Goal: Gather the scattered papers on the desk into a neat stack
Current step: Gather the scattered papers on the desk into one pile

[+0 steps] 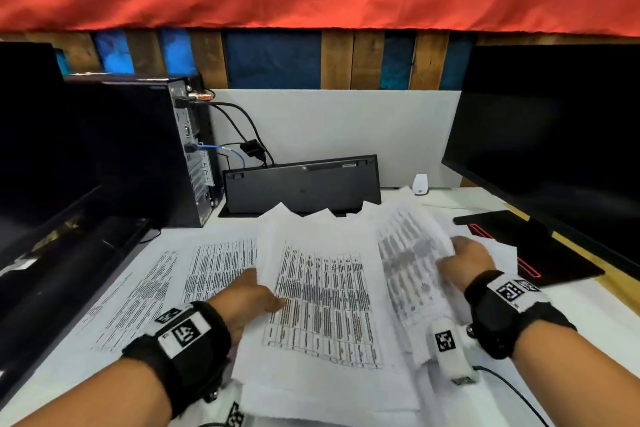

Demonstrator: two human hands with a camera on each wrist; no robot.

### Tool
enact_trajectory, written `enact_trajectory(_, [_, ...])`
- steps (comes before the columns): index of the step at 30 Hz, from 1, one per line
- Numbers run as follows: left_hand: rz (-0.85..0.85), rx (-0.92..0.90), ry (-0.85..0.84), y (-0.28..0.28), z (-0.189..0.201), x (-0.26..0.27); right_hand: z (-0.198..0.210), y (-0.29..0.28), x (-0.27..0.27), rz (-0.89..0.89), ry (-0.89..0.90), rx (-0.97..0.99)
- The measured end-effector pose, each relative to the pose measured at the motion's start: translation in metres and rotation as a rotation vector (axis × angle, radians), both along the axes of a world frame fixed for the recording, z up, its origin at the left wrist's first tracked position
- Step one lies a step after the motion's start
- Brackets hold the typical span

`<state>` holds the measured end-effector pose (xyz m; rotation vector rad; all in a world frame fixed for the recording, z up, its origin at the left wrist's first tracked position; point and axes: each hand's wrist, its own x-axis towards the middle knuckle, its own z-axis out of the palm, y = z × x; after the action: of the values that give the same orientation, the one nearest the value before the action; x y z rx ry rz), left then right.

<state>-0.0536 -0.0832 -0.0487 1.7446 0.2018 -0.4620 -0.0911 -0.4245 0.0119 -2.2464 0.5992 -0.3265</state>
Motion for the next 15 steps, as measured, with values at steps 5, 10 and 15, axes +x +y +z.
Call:
enact_trajectory(5, [0.016,0.171,0.042,0.031,-0.025,-0.002,0.082,0.033,-0.016,-0.016,-0.581,-0.141])
enact_trajectory(10, [-0.007,0.301,0.055,0.022,-0.019,-0.017,0.078,0.057,0.001,0.092,-0.368,-0.042])
enact_trajectory(15, [-0.001,-0.014,0.116,0.02,-0.013,-0.016,-0.006,0.106,-0.001,0.214,0.094,0.093])
